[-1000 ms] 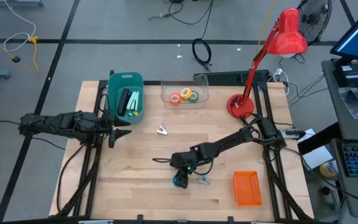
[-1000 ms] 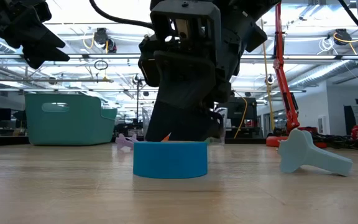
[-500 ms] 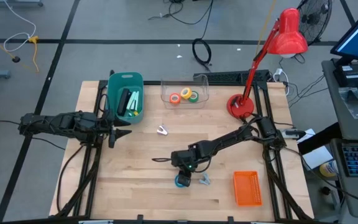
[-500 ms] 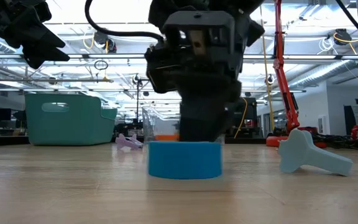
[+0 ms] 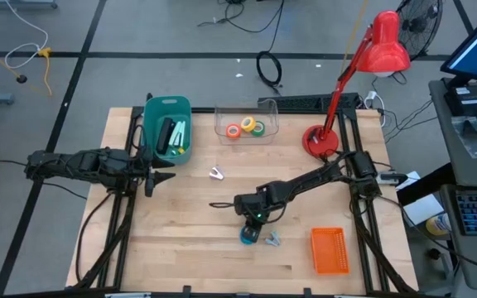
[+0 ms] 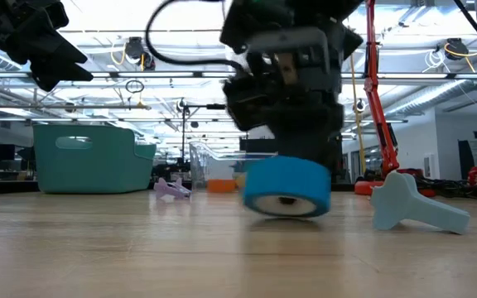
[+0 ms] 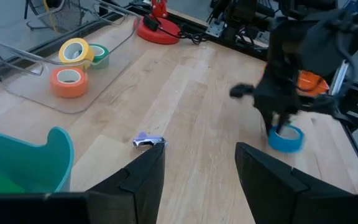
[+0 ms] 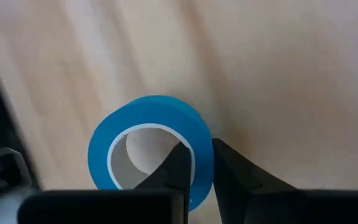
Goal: Pick and place Stapler, Stapler remover, tape
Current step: Put the blue tape into the transparent bin
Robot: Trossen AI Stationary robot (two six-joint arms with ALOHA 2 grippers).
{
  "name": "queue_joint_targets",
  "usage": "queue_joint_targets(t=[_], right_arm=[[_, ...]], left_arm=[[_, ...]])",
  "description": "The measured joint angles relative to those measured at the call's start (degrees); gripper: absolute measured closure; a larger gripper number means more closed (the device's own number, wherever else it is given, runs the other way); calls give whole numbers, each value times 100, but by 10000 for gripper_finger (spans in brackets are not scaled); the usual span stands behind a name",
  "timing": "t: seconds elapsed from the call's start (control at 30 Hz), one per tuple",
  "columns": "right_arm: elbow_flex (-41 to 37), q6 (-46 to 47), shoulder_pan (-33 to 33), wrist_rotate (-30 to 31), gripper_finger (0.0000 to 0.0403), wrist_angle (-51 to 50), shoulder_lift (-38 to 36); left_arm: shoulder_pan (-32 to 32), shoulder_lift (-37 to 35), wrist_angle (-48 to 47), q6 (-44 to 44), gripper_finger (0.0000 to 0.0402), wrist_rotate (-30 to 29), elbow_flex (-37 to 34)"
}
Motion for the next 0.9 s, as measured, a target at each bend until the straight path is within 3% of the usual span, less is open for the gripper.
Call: queue_joint_targets(t=[0.37, 0.57, 0.8, 0.9], right_arm=[[-5, -276, -912, 260, 369, 915, -1402], [30, -1039, -1795, 1078, 369, 1618, -2063], [26, -2258, -2854, 2781, 369, 1537, -2414], [26, -2682, -3263, 3177, 369, 1388, -2397]], left_arm=[[2, 2, 65, 3, 201, -54, -1], [0, 2, 111, -63, 201, -52, -2], [1, 0, 247, -483, 201, -43, -2], [1, 0, 247, -682, 201, -43, -2]])
